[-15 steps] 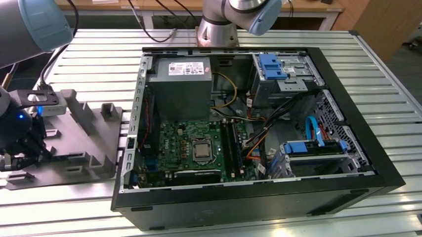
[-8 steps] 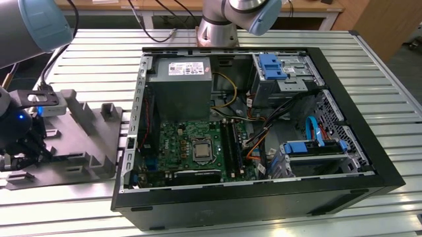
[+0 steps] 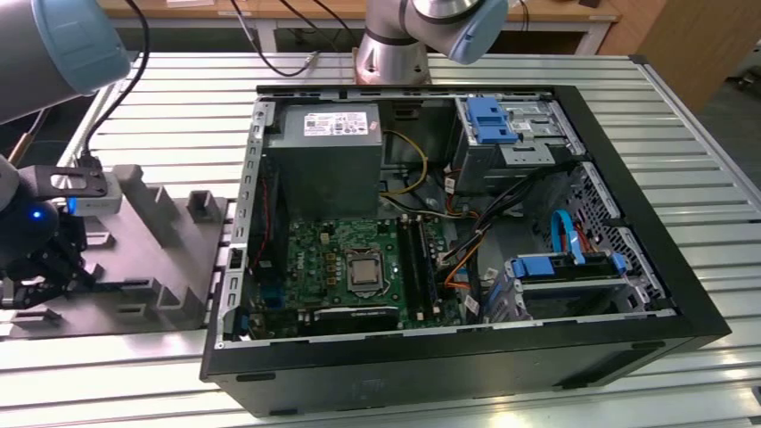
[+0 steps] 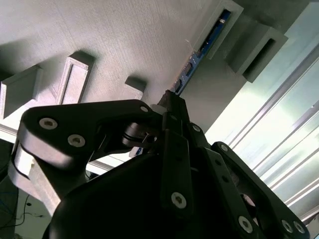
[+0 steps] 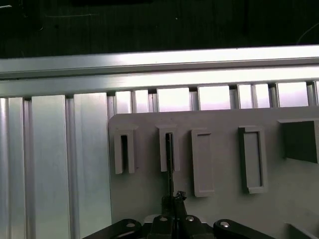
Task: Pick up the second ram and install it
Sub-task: 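Pick up the second ram and move it above second insertion slot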
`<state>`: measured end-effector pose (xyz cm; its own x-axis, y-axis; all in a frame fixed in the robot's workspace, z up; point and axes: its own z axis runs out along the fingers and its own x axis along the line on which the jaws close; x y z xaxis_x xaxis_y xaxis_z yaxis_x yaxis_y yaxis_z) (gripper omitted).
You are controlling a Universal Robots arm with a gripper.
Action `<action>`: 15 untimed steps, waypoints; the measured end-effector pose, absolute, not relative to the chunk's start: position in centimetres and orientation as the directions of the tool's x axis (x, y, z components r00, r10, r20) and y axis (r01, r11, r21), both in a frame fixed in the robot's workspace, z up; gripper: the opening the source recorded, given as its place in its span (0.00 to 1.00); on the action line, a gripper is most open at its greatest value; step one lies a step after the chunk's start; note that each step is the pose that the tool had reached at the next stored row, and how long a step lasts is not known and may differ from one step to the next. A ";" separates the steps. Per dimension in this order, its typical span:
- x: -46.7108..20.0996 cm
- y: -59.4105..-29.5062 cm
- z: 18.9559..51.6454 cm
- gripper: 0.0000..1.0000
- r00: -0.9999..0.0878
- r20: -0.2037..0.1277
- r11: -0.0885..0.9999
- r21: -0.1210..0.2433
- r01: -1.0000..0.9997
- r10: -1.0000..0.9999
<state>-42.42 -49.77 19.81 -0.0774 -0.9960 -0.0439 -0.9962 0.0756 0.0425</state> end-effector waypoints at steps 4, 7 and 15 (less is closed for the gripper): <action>-42.4 -49.8 19.9 0.12 -0.078 -0.044 0.076 0.042 -0.996 -0.996; -42.4 -49.8 19.9 0.12 -0.078 -0.044 0.076 0.042 -0.996 -0.996; -42.4 -49.8 19.8 0.12 -0.017 -0.044 0.015 0.039 -0.999 -0.999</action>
